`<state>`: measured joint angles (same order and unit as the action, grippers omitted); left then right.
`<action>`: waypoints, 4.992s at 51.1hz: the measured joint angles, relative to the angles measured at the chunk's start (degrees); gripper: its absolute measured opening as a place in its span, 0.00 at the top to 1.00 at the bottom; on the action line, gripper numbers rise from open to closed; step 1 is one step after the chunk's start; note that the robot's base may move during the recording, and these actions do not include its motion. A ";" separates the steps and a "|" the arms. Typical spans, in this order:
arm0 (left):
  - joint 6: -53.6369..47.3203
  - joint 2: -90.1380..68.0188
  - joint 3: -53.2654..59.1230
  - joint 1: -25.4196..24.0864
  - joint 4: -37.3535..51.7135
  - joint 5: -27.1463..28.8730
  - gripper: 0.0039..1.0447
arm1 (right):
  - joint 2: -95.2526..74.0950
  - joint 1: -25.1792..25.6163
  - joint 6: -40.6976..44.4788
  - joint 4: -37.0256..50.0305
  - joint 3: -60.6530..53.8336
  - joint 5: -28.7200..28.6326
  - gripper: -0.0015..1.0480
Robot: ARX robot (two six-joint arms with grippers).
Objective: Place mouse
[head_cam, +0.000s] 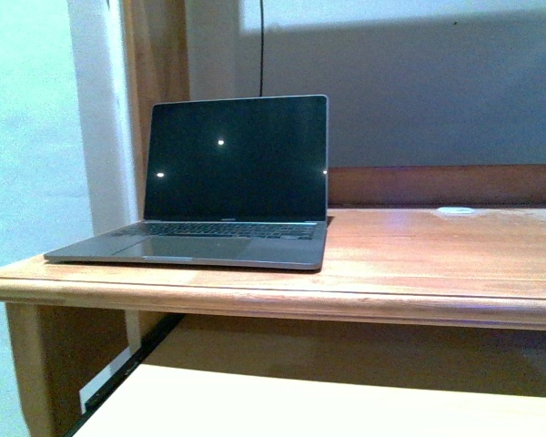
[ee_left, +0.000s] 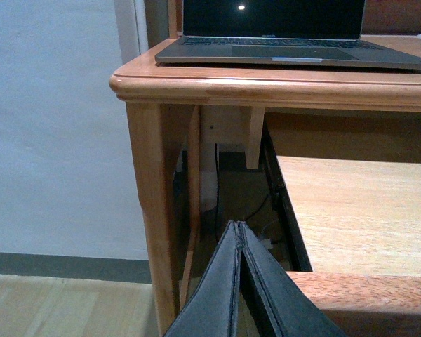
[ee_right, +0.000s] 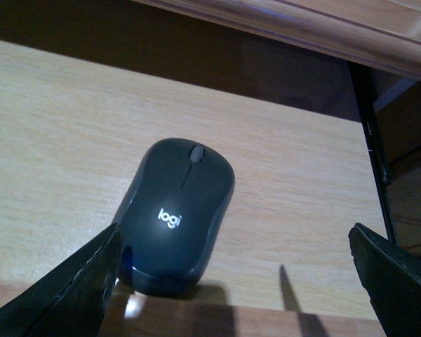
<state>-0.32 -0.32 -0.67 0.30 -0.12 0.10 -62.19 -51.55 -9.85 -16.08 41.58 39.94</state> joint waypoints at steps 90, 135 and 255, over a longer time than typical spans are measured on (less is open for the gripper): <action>0.07 0.02 0.00 0.00 0.00 -0.09 0.77 | -16.46 6.75 -2.84 2.34 6.08 -6.69 0.46; 0.07 0.02 0.00 0.00 0.00 -0.09 0.07 | -4.72 16.50 -1.09 -3.30 22.29 -14.32 0.46; 0.07 0.02 0.00 0.00 0.00 -0.09 0.07 | -46.14 11.58 1.18 -0.07 58.01 -0.42 0.07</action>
<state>-0.25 -0.30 -0.67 0.30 -0.12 0.01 -108.33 -39.97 -8.67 -16.14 99.59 39.53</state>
